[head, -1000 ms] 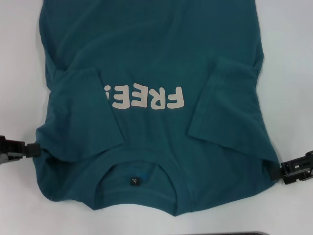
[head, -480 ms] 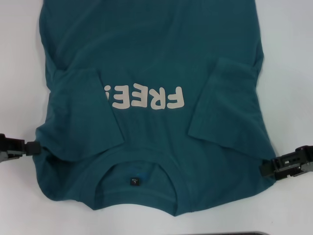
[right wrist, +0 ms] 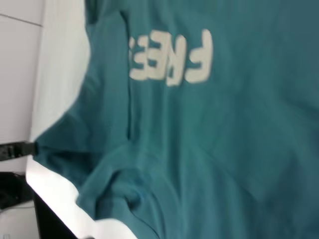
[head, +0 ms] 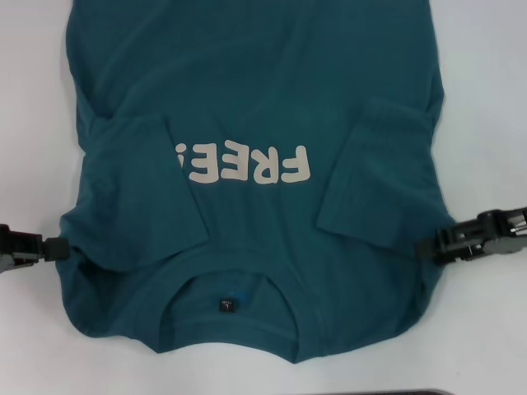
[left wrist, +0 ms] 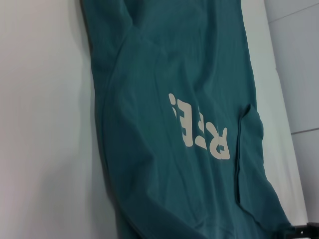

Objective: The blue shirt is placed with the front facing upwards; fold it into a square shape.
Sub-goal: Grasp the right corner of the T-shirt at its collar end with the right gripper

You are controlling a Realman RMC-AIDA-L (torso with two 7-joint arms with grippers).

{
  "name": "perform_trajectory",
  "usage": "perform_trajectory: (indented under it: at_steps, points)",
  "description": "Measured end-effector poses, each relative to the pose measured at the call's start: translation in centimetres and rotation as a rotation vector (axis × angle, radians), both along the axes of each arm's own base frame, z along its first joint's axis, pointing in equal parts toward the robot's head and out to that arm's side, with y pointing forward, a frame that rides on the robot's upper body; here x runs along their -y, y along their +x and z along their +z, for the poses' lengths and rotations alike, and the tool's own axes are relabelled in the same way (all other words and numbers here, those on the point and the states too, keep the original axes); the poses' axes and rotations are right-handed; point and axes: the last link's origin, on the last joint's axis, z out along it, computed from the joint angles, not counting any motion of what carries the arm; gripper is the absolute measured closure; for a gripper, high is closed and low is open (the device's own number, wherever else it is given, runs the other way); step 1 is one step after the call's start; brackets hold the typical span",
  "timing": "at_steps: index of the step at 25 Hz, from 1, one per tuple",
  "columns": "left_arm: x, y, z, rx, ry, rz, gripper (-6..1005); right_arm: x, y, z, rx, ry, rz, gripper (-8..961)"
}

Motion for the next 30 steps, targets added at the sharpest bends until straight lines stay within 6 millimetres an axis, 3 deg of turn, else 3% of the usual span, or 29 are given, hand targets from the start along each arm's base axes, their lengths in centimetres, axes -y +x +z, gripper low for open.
perform_trajectory:
  at_steps: [8, 13, 18, 23, 30]
  points:
    - [0.0, 0.0, -0.1, 0.000, 0.000, -0.002, 983, -1.3, -1.0, -0.6, -0.043, 0.079, 0.045, 89]
    - [-0.1, 0.1, -0.1, 0.000, 0.000, -0.003, 983, -1.0, -1.1, -0.7, -0.045, 0.056, 0.048, 88]
    - [0.0, 0.0, -0.1, -0.001, 0.002, 0.000, 984, -0.1, -0.7, 1.7, -0.060, 0.016, 0.032, 88]
    - [0.0, 0.0, -0.1, -0.001, 0.001, -0.001, 984, 0.8, 1.1, 4.3, 0.025, 0.000, -0.029, 89]
    - [-0.1, 0.1, -0.1, -0.002, 0.001, -0.002, 984, 2.0, 2.0, 3.6, 0.075, -0.067, -0.054, 89]
